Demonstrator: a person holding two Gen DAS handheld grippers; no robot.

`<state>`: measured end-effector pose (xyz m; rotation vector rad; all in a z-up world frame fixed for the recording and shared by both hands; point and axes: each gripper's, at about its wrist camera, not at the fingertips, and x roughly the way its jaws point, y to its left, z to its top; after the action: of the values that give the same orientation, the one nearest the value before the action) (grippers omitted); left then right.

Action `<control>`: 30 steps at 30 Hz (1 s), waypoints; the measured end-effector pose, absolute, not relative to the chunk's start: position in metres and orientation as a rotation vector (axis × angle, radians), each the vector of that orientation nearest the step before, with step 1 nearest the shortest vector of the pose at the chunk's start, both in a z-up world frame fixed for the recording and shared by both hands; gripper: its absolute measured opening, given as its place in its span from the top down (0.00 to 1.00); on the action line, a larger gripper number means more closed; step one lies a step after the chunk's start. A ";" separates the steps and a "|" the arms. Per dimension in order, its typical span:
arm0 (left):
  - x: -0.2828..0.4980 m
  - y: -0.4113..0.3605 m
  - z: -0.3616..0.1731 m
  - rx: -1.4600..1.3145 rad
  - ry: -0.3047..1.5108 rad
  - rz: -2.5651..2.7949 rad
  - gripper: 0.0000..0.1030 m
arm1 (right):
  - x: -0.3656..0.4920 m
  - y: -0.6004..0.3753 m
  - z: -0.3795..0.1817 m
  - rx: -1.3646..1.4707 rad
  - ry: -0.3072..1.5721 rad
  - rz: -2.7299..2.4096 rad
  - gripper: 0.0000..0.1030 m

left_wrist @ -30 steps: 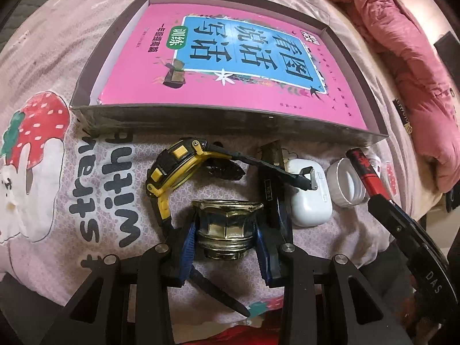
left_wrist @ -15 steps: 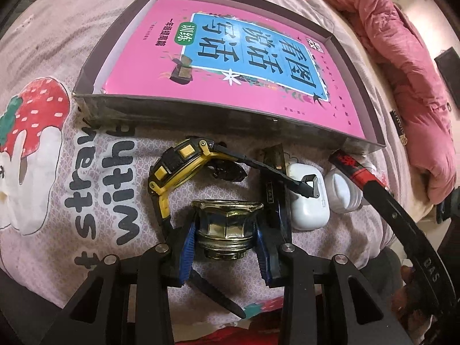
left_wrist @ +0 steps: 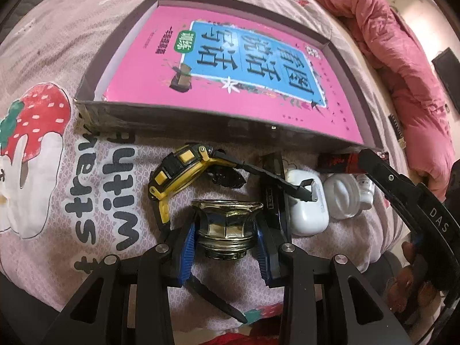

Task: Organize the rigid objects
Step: 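Close the left tool on the brass fitting while the right tool grasps the red lighter, then lift the brass fitting with the left tool over the tray while the right tool carries the lighter there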

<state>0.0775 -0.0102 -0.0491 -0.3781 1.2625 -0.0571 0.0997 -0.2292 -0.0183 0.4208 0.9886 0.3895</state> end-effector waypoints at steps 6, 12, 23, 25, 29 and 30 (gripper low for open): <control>0.074 -0.003 -0.040 -0.395 1.224 -0.068 0.64 | 0.094 -0.224 -0.011 0.349 0.960 0.399 0.89; 0.069 -0.003 -0.030 -0.409 1.194 -0.086 0.64 | 0.087 -0.230 0.000 0.337 0.925 0.399 0.89; 0.057 0.012 -0.004 -0.427 1.129 -0.095 0.64 | 0.075 -0.236 0.024 0.341 0.847 0.424 0.89; 0.055 0.013 0.003 -0.414 1.106 -0.092 0.64 | 0.074 -0.236 0.028 0.342 0.831 0.430 0.89; 0.055 0.011 0.016 -0.377 1.065 -0.085 0.64 | 0.074 -0.238 0.033 0.360 0.812 0.439 0.89; 0.056 0.010 0.019 -0.371 1.058 -0.084 0.64 | 0.074 -0.238 0.034 0.365 0.808 0.439 0.89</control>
<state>0.0562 0.0100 0.0186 -0.3713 1.0582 -0.0844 0.0739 -0.2384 0.0338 0.3654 0.8082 0.4393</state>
